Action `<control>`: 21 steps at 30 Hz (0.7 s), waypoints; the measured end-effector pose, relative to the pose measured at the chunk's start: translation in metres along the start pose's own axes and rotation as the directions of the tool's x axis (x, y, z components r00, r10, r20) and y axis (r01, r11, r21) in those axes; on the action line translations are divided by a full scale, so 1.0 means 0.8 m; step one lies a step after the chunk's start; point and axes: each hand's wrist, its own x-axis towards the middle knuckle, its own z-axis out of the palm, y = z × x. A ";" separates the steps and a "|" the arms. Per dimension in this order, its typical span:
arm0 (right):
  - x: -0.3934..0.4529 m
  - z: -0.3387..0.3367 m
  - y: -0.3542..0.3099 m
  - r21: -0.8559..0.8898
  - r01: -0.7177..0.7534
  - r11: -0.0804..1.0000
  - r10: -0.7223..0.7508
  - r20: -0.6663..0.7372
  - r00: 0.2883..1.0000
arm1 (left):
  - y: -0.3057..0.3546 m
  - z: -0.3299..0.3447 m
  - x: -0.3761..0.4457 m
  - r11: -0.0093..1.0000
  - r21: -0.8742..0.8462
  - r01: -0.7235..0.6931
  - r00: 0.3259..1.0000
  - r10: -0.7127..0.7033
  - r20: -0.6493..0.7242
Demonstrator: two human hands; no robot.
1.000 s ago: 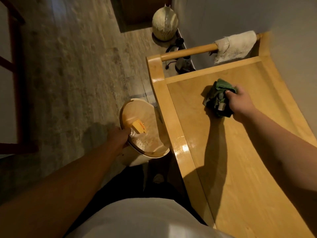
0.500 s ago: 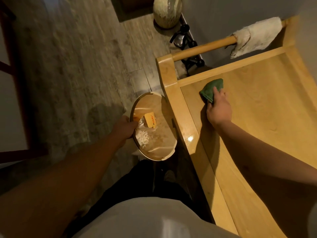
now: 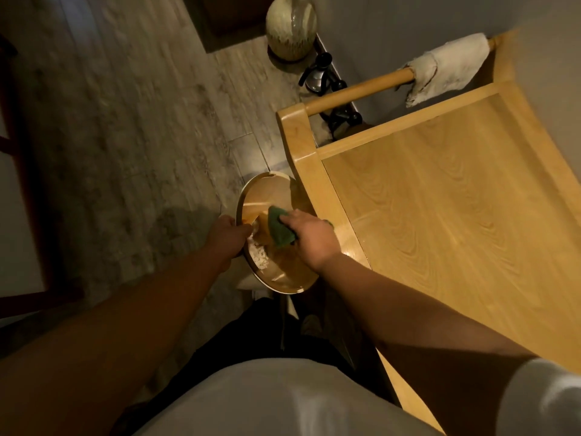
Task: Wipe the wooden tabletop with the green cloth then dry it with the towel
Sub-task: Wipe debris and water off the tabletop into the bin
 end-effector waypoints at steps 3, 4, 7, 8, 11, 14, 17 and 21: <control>-0.008 0.002 -0.009 0.221 -0.061 0.973 0.075 -0.056 0.996 | -0.004 0.000 -0.002 1.000 -0.001 -0.005 1.000 0.005 -0.010; -0.007 -0.005 -0.009 0.329 -0.112 0.938 0.155 -0.109 0.982 | -0.006 -0.001 -0.001 1.000 -0.008 0.001 1.000 -0.001 -0.005; 0.006 -0.047 0.005 0.631 -0.190 0.752 0.384 -0.186 0.904 | -0.009 -0.002 -0.001 1.000 -0.002 0.019 1.000 -0.019 0.005; 0.013 -0.065 0.018 0.690 -0.197 0.696 0.440 -0.194 0.877 | -0.010 -0.001 0.000 1.000 0.000 0.024 1.000 -0.024 0.004; 0.025 -0.112 0.068 0.701 -0.254 0.667 0.553 -0.237 0.799 | -0.013 -0.003 0.000 0.999 -0.023 0.046 0.999 -0.045 0.018; 0.006 -0.126 0.126 0.468 -0.437 0.768 0.619 -0.370 0.693 | -0.019 -0.004 0.000 0.996 -0.050 0.071 0.997 -0.069 0.031; -0.028 -0.097 0.155 0.267 -0.566 0.780 0.623 -0.413 0.664 | -0.027 -0.003 -0.001 0.996 -0.056 0.072 0.997 -0.071 0.025; -0.043 -0.051 0.128 0.242 -0.495 0.835 0.550 -0.420 0.722 | -0.033 -0.003 0.000 0.992 -0.081 0.102 0.994 -0.098 0.046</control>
